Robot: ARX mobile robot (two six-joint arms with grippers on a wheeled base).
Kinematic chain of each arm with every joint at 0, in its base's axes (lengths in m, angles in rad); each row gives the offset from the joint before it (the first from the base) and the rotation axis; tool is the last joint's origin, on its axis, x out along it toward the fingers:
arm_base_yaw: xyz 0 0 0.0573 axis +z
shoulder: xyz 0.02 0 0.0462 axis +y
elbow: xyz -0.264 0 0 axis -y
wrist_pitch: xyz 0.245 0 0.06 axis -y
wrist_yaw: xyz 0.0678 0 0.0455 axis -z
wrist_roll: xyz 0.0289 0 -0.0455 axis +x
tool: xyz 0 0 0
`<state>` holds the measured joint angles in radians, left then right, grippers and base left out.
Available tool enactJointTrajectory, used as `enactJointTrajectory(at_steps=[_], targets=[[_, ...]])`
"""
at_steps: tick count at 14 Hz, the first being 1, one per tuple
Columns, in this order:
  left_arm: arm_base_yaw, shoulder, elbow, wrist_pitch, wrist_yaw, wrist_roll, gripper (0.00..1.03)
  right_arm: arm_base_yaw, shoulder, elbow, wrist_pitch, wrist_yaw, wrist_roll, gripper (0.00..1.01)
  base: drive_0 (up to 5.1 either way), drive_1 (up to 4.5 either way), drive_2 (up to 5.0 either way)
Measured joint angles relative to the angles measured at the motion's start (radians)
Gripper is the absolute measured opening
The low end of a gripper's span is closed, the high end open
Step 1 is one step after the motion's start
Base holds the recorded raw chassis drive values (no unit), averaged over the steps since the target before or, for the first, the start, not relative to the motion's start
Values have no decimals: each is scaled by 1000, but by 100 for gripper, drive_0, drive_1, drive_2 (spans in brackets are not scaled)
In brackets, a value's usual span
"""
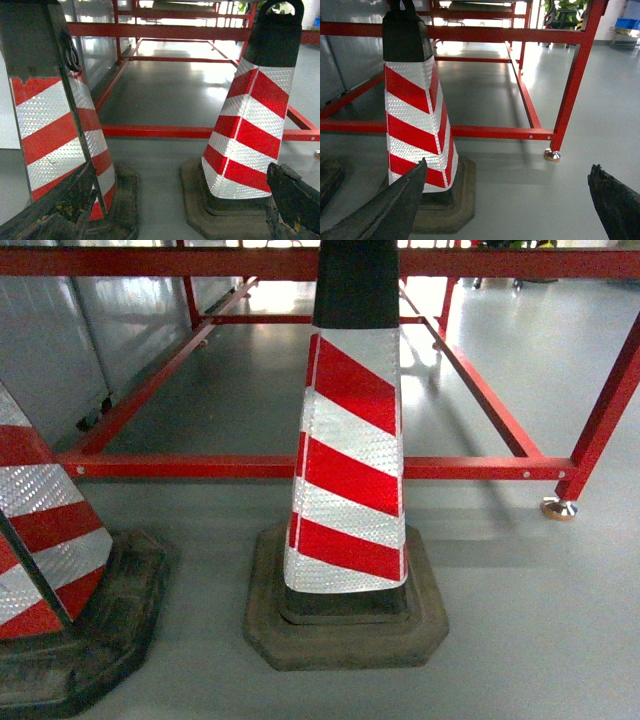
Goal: Sort blue parts and orange caps into right shelf containers
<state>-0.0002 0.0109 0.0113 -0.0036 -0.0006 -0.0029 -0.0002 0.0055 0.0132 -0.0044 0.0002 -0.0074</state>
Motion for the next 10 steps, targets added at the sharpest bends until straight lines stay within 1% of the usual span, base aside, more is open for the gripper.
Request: enactJointTrajectory(at_steps=[10], targets=[[0, 0, 0, 0, 0, 0, 98, 0, 0, 0, 0, 0, 0, 98, 0, 0, 0]])
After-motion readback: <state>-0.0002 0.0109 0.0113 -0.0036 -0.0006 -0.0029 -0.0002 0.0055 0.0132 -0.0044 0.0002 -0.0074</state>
